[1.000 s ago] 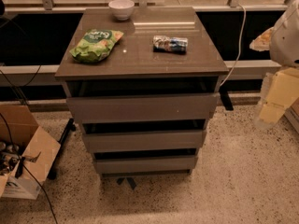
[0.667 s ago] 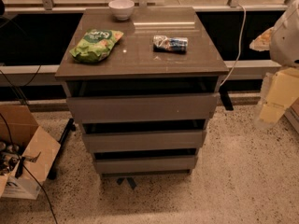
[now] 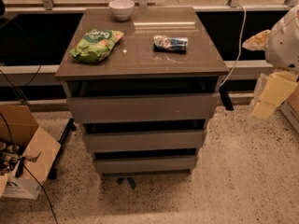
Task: Open middle drawer
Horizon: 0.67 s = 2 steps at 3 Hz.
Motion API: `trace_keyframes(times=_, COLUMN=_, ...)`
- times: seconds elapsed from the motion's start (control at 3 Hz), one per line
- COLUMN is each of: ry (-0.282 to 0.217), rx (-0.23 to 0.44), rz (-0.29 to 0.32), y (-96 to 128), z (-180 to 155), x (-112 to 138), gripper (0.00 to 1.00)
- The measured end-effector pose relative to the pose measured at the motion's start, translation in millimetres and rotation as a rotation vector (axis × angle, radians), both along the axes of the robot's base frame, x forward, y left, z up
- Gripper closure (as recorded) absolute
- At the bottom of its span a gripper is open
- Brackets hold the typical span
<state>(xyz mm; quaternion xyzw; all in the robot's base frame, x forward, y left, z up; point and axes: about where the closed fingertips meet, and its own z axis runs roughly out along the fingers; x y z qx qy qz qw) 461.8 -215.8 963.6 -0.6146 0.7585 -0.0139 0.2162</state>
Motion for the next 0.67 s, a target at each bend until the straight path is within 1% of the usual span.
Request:
trace_keyframes(times=0.33, ry=0.006, rx=0.002, rz=-0.002, y=2, z=-4, x=0, gripper=0.00)
trace_keyframes(times=0.67, ry=0.044, rx=0.014, rz=-0.018, y=15, z=-28, x=0, gripper=0.00)
